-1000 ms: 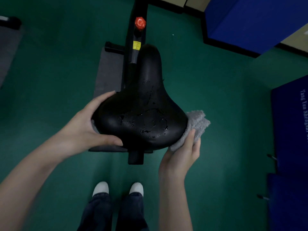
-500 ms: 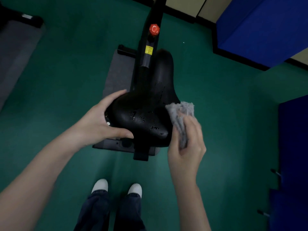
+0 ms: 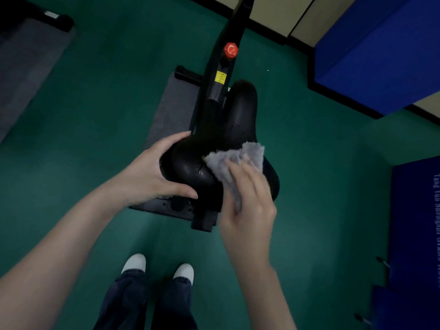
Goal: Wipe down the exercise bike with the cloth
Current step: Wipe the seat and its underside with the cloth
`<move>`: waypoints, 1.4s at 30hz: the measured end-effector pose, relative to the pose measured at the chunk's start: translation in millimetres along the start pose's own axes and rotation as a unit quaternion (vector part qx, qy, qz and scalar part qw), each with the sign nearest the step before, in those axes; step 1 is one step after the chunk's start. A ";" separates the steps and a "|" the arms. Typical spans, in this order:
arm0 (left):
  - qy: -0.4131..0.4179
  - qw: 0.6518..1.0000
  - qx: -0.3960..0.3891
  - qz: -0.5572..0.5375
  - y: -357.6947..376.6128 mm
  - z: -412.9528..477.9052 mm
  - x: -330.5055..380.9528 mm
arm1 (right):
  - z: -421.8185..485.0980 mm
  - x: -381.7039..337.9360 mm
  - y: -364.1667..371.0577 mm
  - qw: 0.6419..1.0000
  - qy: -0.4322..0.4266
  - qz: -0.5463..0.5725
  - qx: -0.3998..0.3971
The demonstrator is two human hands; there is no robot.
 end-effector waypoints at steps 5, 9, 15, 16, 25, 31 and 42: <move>0.004 1.000 -0.009 0.001 0.5 0.0 0.7 | -5.1 29.0 -30.3 0.998 0.013 0.063 -0.004; 0.001 1.000 -0.012 -0.001 0.5 -0.5 -0.1 | 21.9 27.3 -15.5 0.982 0.140 0.079 0.095; -0.004 1.000 -0.008 0.004 1.4 -0.8 -1.2 | 17.7 6.7 -4.7 0.999 0.047 0.010 0.015; -0.004 1.000 -0.008 0.002 1.5 -0.8 -1.7 | 18.2 9.8 -9.4 0.998 0.052 0.004 0.028; -0.004 1.000 -0.002 -0.009 0.9 -1.2 -2.6 | 73.6 15.2 8.6 0.959 0.229 0.074 0.148; 0.027 1.000 -0.001 0.004 1.3 -0.5 1.4 | 40.3 -4.2 7.5 0.998 0.059 0.016 0.007; 0.038 0.999 -0.011 0.012 1.7 1.8 -1.9 | 81.8 2.3 21.9 0.980 0.156 0.024 0.123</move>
Point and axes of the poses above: each hand's wrist, its own z-axis towards the middle knuckle, its own y-axis out of the palm, x = y × z, the point moved 5 cm from there along z, towards the middle knuckle, and after that the axes turned 12 degrees about z, right-handed, at the moved point
